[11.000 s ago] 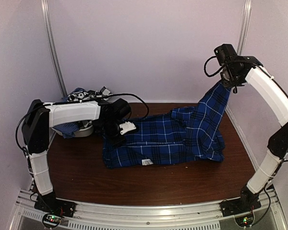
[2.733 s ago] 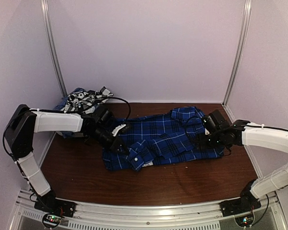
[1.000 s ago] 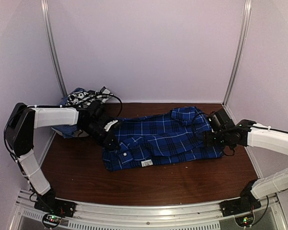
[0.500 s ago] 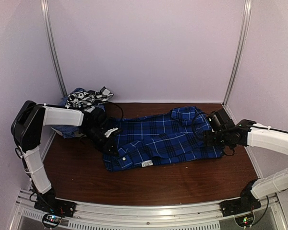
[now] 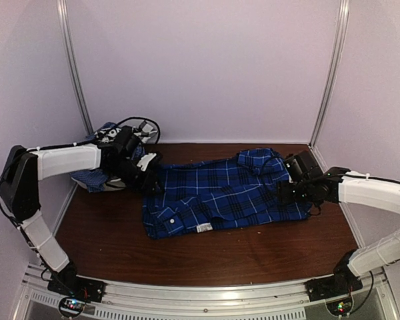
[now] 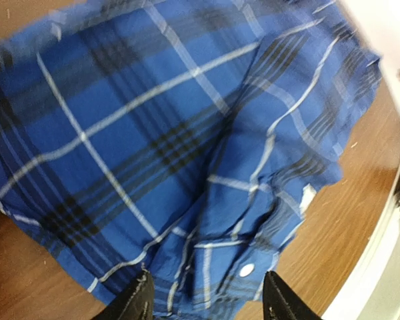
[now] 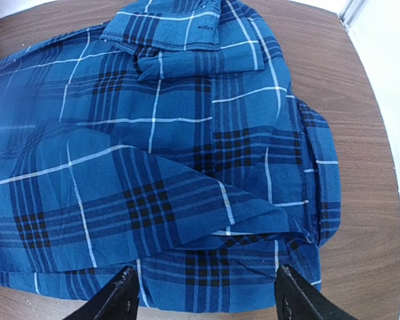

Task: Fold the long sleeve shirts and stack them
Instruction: Adjust the sleeve at the center of the board, then smooth out the sleeve at the center of the board.

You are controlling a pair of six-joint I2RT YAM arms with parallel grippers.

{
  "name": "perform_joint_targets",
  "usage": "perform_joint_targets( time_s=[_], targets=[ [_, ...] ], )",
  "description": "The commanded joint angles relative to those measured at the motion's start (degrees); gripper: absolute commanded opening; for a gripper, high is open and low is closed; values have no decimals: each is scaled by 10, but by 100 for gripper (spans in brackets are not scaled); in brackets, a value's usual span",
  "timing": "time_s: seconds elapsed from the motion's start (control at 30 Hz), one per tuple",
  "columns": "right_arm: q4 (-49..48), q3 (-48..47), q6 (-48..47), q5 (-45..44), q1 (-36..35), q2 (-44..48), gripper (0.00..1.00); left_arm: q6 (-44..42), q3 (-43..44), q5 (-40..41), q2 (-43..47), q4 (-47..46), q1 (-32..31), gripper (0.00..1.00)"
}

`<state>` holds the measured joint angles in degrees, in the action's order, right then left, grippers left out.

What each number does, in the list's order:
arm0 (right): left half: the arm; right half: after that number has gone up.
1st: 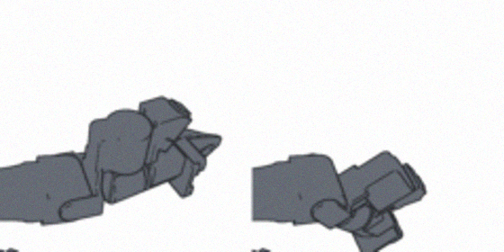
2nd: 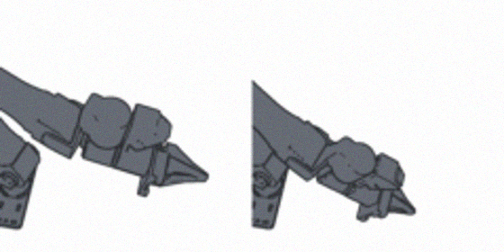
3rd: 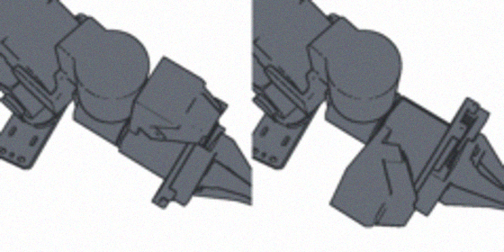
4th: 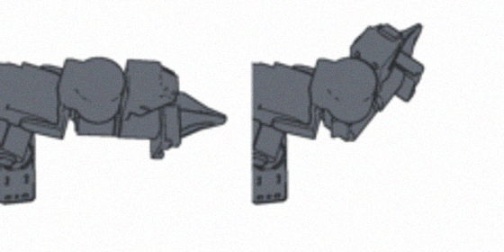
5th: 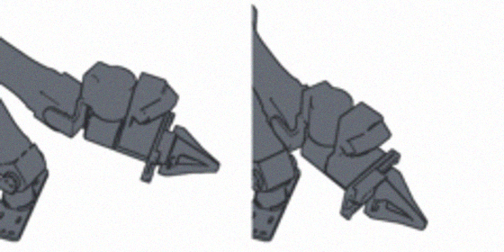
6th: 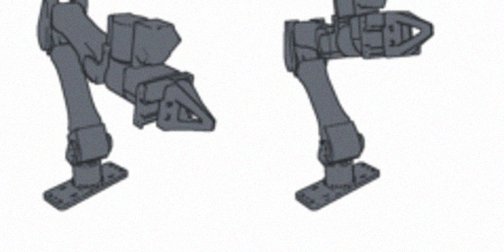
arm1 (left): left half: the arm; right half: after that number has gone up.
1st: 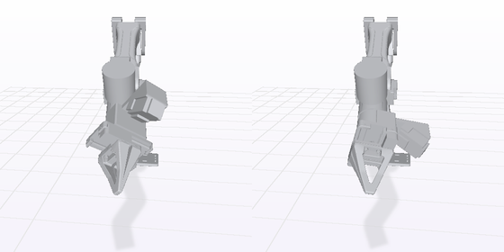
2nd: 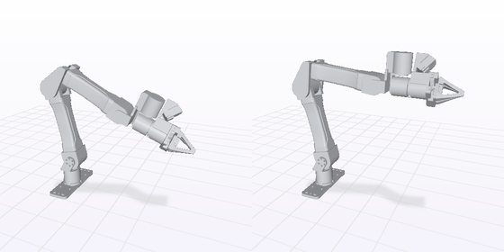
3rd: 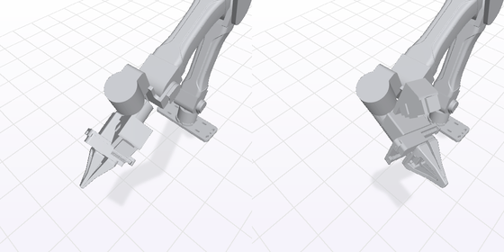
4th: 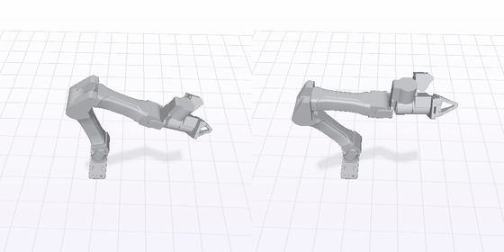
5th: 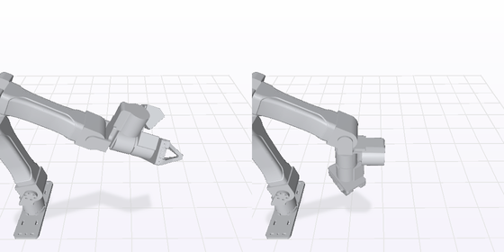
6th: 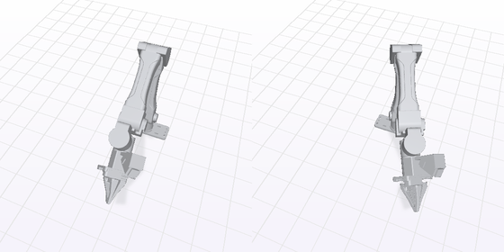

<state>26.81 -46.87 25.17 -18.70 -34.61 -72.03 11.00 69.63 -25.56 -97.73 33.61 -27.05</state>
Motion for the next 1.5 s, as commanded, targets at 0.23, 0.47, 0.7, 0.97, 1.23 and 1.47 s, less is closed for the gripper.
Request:
perform_joint_targets(
  time_s=[0.23, 0.47, 0.7, 0.97, 1.23, 1.47],
  targets=[
    [-83, -42, -39, 61, 24, -137, 70, 165, -114, -50, 50, -264, -96, 57],
    [-115, -33, -55, 87, 64, -184, 70, 175, -121, -35, -26, -283, -141, 54],
    [-141, 30, -48, 106, 87, -178, 70, 127, -128, 21, -51, -191, -141, 50],
    [-137, 65, -10, 122, 90, -163, 69, 76, -116, 55, -57, -89, -136, 43],
    [-107, 110, 32, 132, 90, -112, 70, 37, -112, 94, -51, -7, -120, 38],
    [-77, 152, 64, 166, 88, -34, 69, 40, -124, 92, -27, 15, -118, 36]
  ],
)
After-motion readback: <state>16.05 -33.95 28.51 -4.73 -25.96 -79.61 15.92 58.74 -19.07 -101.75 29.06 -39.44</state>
